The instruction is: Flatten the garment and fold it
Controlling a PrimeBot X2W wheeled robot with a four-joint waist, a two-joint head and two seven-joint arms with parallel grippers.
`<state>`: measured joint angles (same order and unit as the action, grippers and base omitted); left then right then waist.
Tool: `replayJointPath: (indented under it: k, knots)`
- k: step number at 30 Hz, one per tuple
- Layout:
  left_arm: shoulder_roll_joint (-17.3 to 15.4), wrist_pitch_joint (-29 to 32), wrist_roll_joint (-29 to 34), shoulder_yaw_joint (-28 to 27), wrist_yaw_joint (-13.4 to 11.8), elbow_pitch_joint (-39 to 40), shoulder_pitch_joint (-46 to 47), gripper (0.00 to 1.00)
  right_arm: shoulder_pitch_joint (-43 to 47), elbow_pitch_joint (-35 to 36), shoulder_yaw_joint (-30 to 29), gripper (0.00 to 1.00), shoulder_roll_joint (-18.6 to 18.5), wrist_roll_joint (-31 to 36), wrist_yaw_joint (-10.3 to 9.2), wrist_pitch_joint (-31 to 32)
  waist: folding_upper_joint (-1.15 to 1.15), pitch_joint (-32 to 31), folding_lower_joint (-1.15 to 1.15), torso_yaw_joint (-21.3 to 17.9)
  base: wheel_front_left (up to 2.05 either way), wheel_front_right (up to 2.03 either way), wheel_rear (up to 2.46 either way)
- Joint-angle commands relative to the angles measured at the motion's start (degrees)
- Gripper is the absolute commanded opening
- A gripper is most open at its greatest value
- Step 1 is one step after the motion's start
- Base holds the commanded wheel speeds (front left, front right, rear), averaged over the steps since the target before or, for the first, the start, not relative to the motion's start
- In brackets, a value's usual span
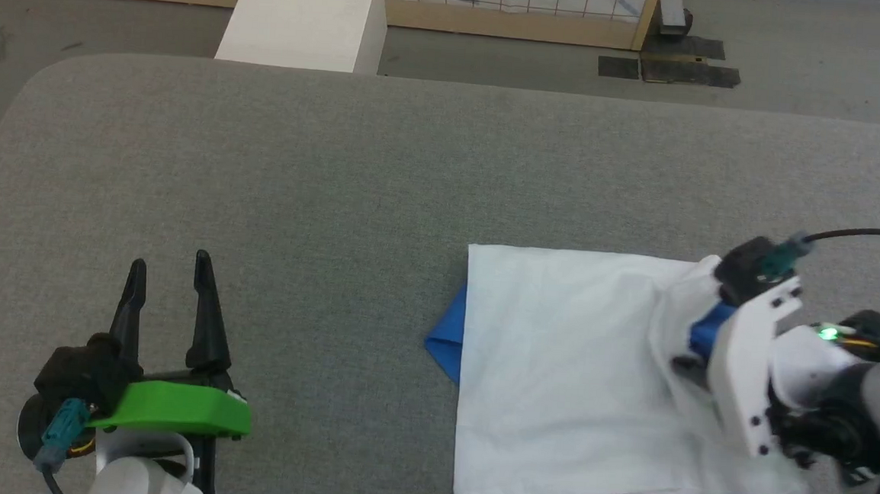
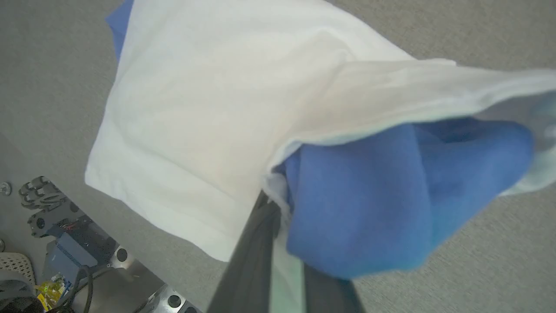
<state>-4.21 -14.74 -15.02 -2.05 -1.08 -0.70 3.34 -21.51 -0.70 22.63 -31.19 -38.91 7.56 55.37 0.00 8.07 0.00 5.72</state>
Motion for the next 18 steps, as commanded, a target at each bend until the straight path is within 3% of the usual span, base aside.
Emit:
replayJointPath:
  k: [1, 7, 18]
  knots:
    - [0.13, -0.26, 0.60, 0.06, 0.20, 0.22, -0.44, 1.00, -0.51, 0.60, 1.25, 0.00, 1.25, 0.33, -0.08, 0.31, 0.00, 0.27, 0.00, 0.31, 0.00, 0.00, 0.00]
    - [0.34, -0.26, 0.36, 0.29, 0.07, 0.03, -0.21, 1.00, -4.32, -1.57, 6.84, 0.00, 6.77, 1.42, -0.08, -0.93, 0.00, 0.96, 0.00, 1.41, 0.00, 0.00, 0.00]
    - [0.80, -0.26, -0.06, 1.33, -0.09, -0.20, 0.78, 1.00, -12.14, -12.91, 15.81, 0.00, 15.58, 2.71, -0.08, -5.94, 0.00, 3.11, 0.00, 3.33, 0.00, 0.00, 0.00]
